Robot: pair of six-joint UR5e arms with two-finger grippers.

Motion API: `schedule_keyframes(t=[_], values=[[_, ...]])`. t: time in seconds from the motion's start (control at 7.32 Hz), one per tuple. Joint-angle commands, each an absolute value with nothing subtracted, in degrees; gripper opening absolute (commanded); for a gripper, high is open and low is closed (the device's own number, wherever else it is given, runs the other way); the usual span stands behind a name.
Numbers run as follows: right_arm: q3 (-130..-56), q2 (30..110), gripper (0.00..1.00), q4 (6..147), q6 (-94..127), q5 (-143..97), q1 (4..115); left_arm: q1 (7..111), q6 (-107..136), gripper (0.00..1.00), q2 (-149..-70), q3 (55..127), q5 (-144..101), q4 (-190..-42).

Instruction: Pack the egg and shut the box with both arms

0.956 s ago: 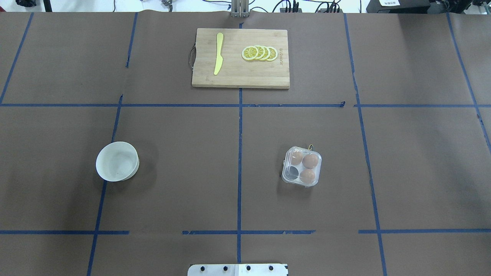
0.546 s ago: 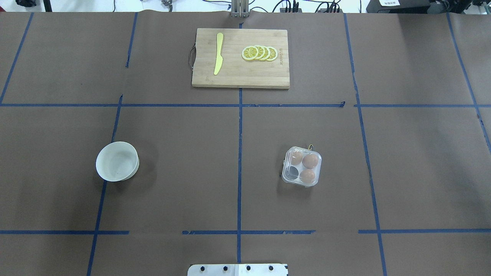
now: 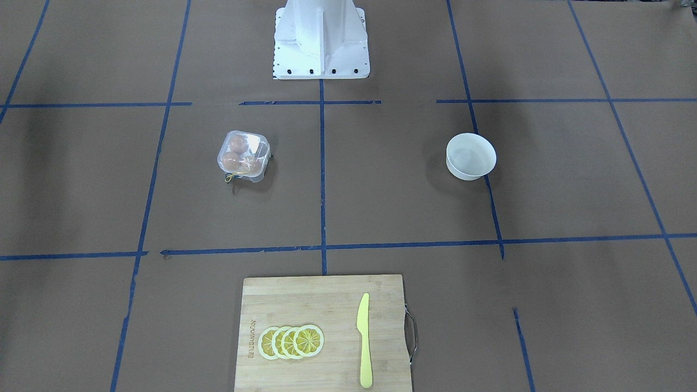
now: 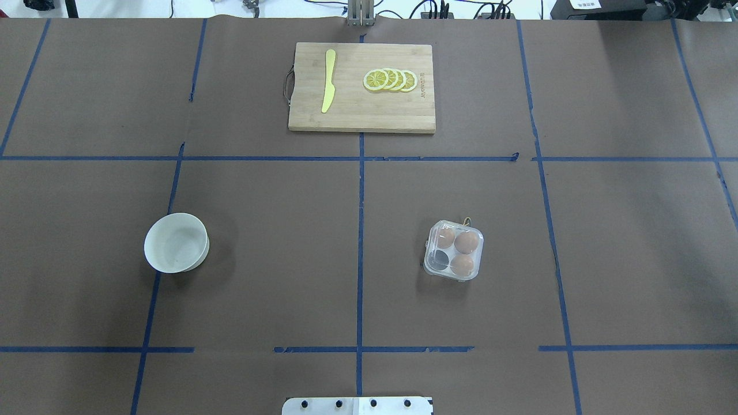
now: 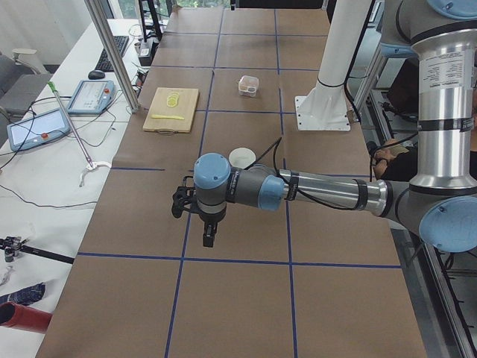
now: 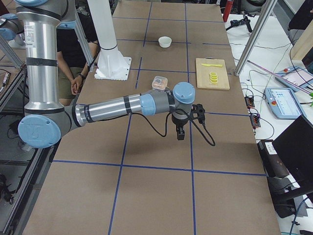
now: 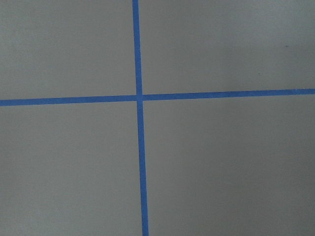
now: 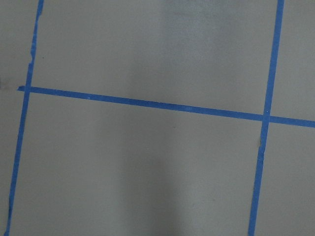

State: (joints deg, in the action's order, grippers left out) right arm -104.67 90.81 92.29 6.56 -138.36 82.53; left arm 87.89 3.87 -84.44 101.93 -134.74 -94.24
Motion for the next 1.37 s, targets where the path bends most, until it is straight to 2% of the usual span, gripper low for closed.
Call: schedule_keyframes(t=[0.0,0.68,0.82,1.23], values=[[-104.15,90.88,1.0,92.2,5.8,-138.16,82.53,87.98,-0.17,1.0,-84.29,101.86,-133.15,-92.91],[-103.1,90.26,1.0,92.02,5.8,-138.25,82.44,87.98,-10.24,1.0,-82.72,100.99,-133.07,-90.2],[-103.1,90.18,1.0,92.11,5.8,-138.25,82.44,88.76,-11.67,1.0,-83.58,103.34,-133.07,-81.56],[-103.18,90.18,1.0,92.02,5.8,-138.25,82.44,93.07,-12.48,1.0,-83.41,105.73,-126.12,-79.28]])
